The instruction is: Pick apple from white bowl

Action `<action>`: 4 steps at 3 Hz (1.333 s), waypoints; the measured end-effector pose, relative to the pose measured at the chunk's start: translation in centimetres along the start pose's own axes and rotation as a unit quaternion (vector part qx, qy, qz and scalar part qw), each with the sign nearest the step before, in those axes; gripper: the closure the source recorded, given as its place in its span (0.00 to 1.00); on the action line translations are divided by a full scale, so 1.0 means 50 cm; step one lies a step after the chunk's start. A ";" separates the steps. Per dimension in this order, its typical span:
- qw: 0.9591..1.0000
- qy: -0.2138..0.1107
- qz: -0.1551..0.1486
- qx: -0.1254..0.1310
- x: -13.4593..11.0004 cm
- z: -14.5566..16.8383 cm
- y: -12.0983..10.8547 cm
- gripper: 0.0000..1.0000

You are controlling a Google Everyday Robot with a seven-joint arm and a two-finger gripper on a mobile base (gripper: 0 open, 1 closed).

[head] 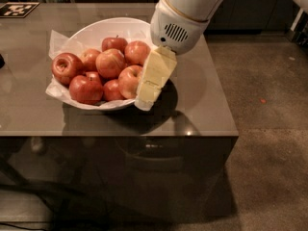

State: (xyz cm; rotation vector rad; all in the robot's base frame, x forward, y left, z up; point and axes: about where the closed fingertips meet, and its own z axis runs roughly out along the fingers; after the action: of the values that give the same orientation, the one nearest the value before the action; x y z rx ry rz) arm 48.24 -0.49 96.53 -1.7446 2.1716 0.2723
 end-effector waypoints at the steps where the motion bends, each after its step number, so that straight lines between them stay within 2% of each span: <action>1: 1.000 -0.012 0.012 -0.006 -0.019 0.029 -0.021 0.00; 2: 1.000 -0.010 0.024 -0.012 -0.028 0.058 -0.039 0.00; 4: 0.998 -0.001 0.058 -0.018 -0.010 0.115 -0.079 0.00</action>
Offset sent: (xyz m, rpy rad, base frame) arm 0.0416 0.0267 -0.0362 0.0312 0.0694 -0.0610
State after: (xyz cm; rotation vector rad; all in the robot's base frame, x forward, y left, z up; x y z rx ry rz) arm 53.01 1.11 91.65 -1.6382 2.2848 0.3441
